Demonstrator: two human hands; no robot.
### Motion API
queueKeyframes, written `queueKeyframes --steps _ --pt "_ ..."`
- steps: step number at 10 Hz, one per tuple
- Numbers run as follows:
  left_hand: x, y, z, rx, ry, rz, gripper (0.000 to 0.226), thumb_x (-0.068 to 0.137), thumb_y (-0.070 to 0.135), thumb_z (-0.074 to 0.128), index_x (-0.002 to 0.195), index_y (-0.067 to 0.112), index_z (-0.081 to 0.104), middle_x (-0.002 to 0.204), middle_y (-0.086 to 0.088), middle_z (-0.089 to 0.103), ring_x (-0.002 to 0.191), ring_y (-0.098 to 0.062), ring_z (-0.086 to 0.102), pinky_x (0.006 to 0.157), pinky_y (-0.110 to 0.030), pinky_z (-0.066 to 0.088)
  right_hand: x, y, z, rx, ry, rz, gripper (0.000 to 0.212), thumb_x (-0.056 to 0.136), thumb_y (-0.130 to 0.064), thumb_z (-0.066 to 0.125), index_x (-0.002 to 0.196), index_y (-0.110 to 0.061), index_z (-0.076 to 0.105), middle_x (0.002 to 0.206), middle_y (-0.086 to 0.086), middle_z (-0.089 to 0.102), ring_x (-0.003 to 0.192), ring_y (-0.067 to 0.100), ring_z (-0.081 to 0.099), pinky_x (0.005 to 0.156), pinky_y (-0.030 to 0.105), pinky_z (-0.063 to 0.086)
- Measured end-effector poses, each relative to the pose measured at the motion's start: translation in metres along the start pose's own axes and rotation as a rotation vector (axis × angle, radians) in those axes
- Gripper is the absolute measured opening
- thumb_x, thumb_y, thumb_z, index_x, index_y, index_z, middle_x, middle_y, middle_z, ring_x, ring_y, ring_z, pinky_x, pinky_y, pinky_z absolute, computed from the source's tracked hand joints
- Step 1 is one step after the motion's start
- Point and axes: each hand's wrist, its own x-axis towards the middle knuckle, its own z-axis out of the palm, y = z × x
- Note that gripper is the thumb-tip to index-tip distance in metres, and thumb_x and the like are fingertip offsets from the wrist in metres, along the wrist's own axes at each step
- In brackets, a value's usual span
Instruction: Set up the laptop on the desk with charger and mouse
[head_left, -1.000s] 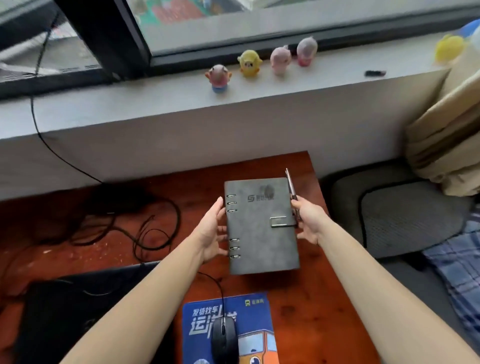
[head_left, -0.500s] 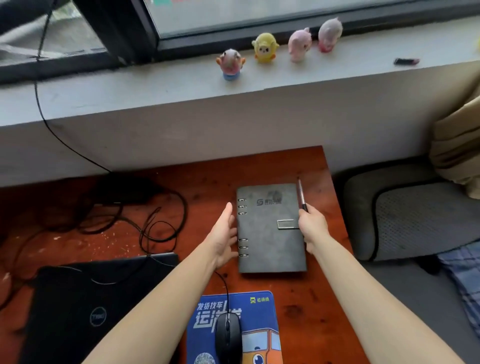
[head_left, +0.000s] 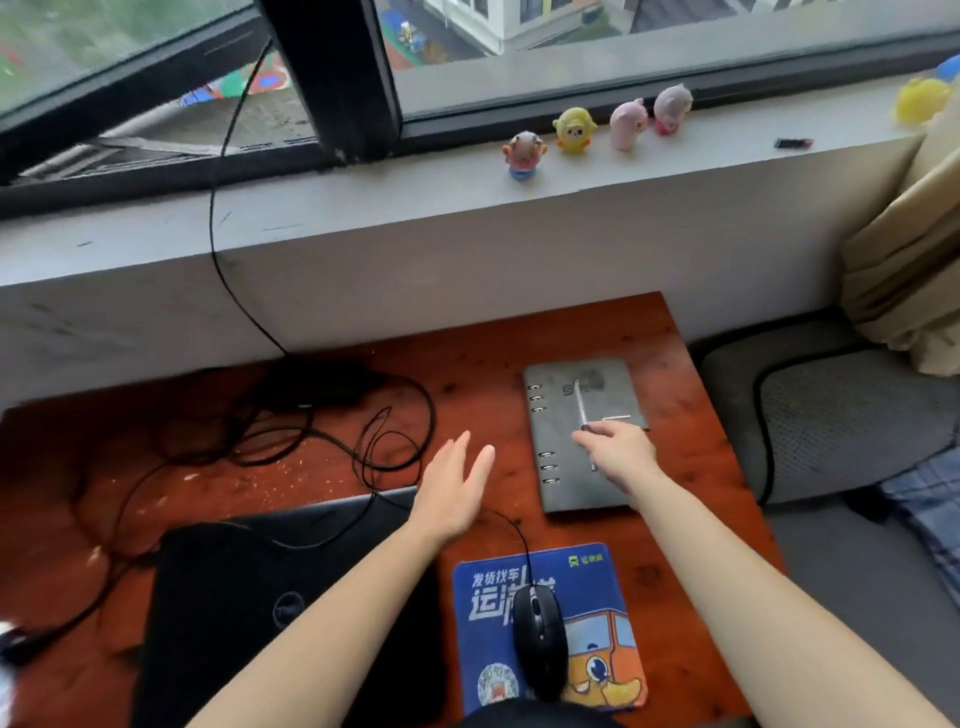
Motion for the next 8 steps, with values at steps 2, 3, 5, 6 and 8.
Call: queueKeyframes --steps 2,3,5,6,8 --pt "-0.048 -0.074 -0.002 0.523 0.04 0.078 0.076 0.095 0.067 0.03 0.157 0.029 0.005 0.164 -0.008 -0.013 0.15 -0.022 -0.014 0.123 -0.049 0.004 -0.017 -0.012 0.068 -0.371 -0.107 -0.109 0.036 0.087 -0.041 0.071 0.119 -0.024 0.07 0.118 0.002 0.072 0.116 0.025 0.062 0.091 0.029 0.048" --pt "-0.062 -0.097 -0.002 0.603 -0.028 0.052 0.08 0.093 0.07 0.029 0.156 0.031 -0.001 0.162 -0.007 -0.022 0.149 -0.024 -0.021 0.121 -0.053 0.002 -0.02 -0.009 0.088 -0.454 -0.102 -0.133 0.034 0.088 -0.038 0.07 0.119 -0.025 0.068 0.118 0.005 0.071 0.112 0.027 0.064 0.088 0.031 0.051" --pt "-0.071 -0.117 -0.004 0.659 -0.124 -0.023 0.083 0.089 0.076 0.025 0.155 0.037 -0.007 0.16 -0.005 -0.029 0.147 -0.028 -0.027 0.118 -0.06 0.0 -0.022 0.001 0.093 -0.481 -0.14 -0.111 0.044 0.089 -0.033 0.068 0.131 -0.02 0.062 0.128 0.008 0.066 0.122 0.028 0.059 0.097 0.033 0.049" --pt "-0.069 -0.12 -0.008 0.68 -0.197 -0.081 0.084 0.088 0.078 0.024 0.155 0.036 -0.008 0.16 -0.004 -0.028 0.146 -0.031 -0.026 0.116 -0.064 -0.001 -0.031 0.0 0.081 -0.426 -0.215 -0.118 0.054 0.09 -0.036 0.068 0.14 -0.017 0.056 0.139 0.008 0.059 0.13 0.027 0.053 0.104 0.031 0.041" --pt "-0.064 -0.12 -0.006 0.692 -0.242 -0.099 0.088 0.086 0.081 0.023 0.154 0.037 -0.011 0.16 -0.004 -0.029 0.146 -0.033 -0.026 0.115 -0.066 -0.001 -0.055 -0.022 0.034 -0.24 -0.091 -0.337 0.047 0.093 -0.033 0.067 0.136 -0.018 0.057 0.134 0.005 0.063 0.122 0.022 0.058 0.105 0.032 0.041"
